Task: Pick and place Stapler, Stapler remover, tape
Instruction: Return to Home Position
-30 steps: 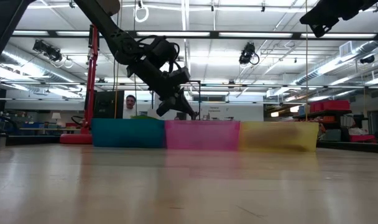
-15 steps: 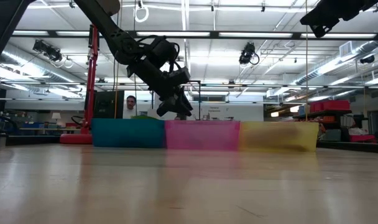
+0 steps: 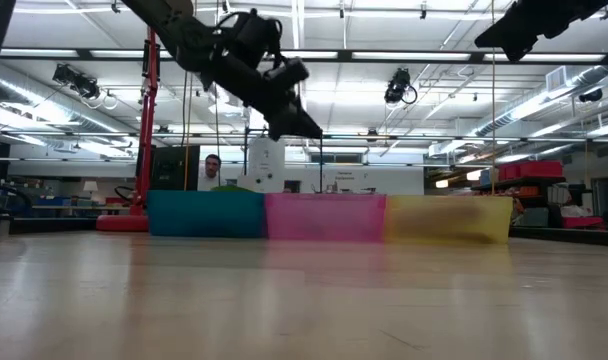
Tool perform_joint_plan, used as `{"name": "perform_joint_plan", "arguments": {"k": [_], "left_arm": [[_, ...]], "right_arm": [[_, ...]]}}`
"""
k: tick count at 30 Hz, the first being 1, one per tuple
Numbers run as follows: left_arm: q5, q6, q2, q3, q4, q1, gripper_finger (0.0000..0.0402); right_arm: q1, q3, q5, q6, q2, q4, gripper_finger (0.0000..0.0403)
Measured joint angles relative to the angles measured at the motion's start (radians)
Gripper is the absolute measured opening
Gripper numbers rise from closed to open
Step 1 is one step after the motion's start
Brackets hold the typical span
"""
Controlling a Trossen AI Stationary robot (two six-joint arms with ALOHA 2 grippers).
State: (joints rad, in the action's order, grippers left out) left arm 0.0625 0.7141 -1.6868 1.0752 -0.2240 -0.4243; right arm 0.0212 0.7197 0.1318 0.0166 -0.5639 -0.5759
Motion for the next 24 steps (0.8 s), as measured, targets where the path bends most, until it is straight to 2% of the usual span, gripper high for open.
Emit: {"name": "perform_joint_plan", "arguments": {"k": [8,12,17,22,24], "left_arm": [[0.004,-0.017,0.052,0.0,0.002,0.039,0.0082],[0.004,-0.023,0.052,0.0,0.008,0.043,0.0076],[0.004,-0.023,0.052,0.0,0.013,0.043,0.0075],[0.004,-0.023,0.052,0.0,0.014,0.043,0.0076],[0.004,-0.023,0.051,0.0,0.014,0.042,0.0076]], "right_arm": [[0.0,-0.165,-0.082,-0.01,0.071,0.245,0.0005],[0.0,-0.246,-0.096,0.004,0.095,0.359,0.0004],[0.0,-0.309,-0.174,0.01,0.147,0.469,0.0004],[0.0,-0.355,-0.167,0.047,0.235,0.486,0.0004],[0.0,-0.393,-0.159,0.064,0.268,0.561,0.0004]]}}
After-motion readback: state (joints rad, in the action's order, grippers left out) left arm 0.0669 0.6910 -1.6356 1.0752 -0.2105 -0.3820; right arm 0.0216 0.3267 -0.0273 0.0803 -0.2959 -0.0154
